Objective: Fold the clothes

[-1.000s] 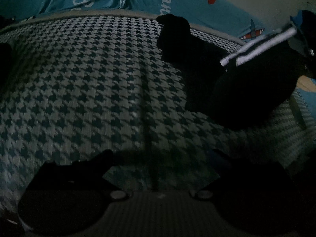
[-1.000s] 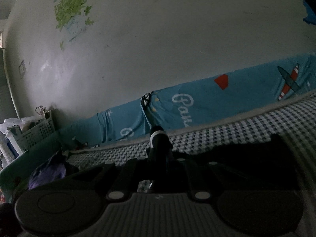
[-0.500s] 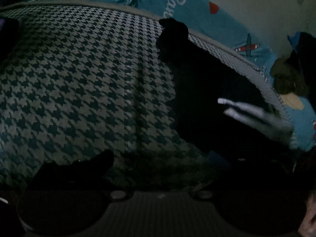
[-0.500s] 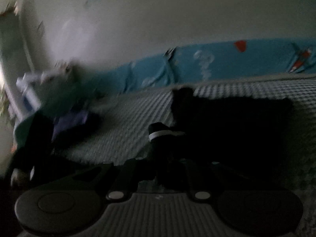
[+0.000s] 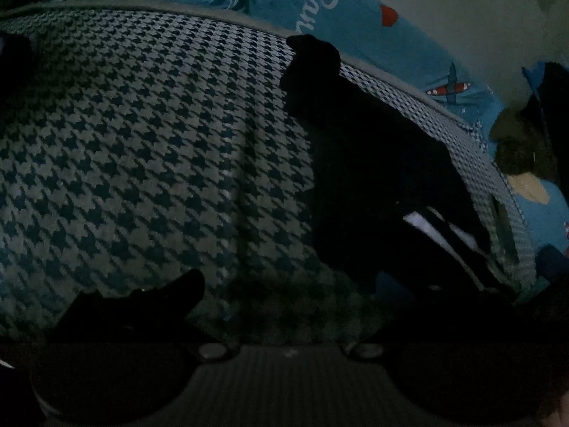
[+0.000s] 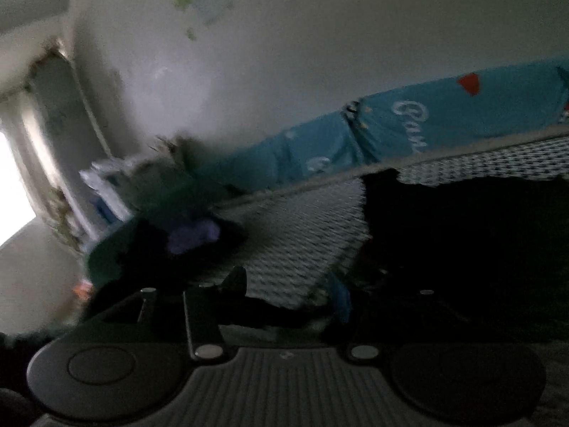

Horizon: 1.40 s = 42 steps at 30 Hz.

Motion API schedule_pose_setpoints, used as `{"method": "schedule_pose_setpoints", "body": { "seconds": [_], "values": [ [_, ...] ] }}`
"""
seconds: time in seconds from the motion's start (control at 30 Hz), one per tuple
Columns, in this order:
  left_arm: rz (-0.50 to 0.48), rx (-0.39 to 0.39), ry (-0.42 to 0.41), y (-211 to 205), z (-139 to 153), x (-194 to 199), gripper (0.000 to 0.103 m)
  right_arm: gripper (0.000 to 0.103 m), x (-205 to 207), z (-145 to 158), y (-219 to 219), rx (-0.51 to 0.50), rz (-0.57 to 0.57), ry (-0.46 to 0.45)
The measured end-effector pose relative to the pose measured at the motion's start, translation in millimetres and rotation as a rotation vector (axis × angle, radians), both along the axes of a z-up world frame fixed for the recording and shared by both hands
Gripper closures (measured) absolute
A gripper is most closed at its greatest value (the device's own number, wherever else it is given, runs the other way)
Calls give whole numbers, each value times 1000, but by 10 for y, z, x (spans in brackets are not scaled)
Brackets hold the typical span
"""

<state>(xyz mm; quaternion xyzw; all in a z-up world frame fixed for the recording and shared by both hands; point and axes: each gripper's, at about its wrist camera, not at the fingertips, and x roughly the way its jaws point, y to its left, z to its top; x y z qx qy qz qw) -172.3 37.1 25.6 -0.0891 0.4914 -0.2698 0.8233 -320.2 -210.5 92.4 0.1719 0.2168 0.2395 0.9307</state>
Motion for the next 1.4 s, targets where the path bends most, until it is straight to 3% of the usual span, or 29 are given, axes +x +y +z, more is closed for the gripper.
{"method": "schedule_pose_setpoints", "body": {
  "seconds": [0.17,0.3,0.43,0.7,0.87,1.03,1.4],
  "values": [
    [29,-5,2,-52,5,149,0,52,42,138,46,-28,33,-32],
    [34,-12,19,-113,-34,247,0,52,183,252,15,-46,-4,-39],
    [27,-18,33,-215,-92,321,0,51,477,259,15,-133,-55,-24],
    [-13,12,-16,-448,-100,413,0,51,1188,77,16,-266,-66,47],
    [-57,48,-50,-643,-129,457,0,49,1571,-54,9,-295,-60,95],
    [-81,75,-90,-759,-187,496,0,38,1873,-159,49,-333,-44,123],
    [-113,134,-160,-816,-247,530,3,36,2456,-458,334,-498,16,190]
  ]
}}
